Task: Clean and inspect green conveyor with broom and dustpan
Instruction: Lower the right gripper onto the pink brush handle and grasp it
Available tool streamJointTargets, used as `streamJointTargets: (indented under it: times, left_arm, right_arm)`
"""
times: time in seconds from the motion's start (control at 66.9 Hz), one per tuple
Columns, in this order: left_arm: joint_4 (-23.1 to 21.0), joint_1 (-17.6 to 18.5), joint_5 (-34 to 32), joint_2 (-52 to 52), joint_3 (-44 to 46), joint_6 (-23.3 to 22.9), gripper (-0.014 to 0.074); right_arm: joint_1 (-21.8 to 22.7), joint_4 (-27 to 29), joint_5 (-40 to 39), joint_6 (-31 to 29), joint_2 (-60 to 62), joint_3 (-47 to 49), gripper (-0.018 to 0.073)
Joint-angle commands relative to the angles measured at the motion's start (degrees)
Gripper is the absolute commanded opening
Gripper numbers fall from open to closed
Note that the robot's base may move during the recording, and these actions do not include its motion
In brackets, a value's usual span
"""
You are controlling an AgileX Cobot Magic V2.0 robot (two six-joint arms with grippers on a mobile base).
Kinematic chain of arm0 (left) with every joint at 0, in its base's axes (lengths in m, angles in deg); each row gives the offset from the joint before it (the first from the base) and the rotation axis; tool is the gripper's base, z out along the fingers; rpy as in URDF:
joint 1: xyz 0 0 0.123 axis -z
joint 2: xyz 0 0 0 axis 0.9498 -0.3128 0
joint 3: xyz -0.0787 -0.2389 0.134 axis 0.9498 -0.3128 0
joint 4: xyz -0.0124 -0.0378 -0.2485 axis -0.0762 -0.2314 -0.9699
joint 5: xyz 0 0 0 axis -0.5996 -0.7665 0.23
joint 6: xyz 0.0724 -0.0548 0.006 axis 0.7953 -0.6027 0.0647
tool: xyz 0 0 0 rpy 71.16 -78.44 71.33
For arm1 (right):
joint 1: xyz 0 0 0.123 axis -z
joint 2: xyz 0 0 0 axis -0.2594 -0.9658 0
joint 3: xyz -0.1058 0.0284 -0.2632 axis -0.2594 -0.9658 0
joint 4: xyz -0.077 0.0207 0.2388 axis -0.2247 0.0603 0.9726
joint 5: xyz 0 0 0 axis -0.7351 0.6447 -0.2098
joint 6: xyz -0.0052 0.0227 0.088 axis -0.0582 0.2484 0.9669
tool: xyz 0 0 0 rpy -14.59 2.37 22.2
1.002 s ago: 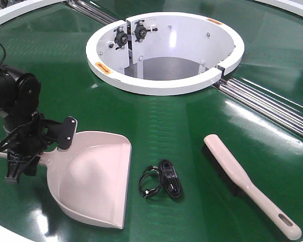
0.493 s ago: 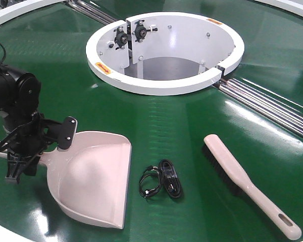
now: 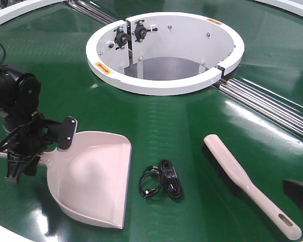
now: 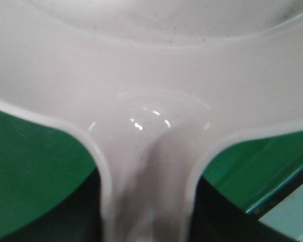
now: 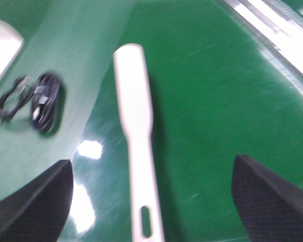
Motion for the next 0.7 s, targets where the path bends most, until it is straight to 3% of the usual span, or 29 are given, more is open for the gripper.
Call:
streamJointTargets:
  times: [0.0,0.135,0.463,0.688]
  left_arm:
    - [0.2,0.2,0.0,2.6,1.5,-0.6,-0.0008]
    - [0.2,0.2,0.0,2.6,1.5,-0.6,-0.0008]
    - [0.2,0.2,0.0,2.6,1.5,-0.6,-0.0008]
    - [0.2,0.2,0.0,2.6,1.5,-0.6,-0.0008]
  right_arm:
    - [-3.3,-1.2,1.0,-0.7,-5.1,4.1,0.0608]
    - [-5.8,-1.7,5.7,0.3,-13.0,8.5,0.0594]
    - [-5.8,-1.5,13.3,1.1,-30.4,17.4,0.0591]
    - [-5.8,-2.3,14.4,0.1,-39.5,20.7,0.0591]
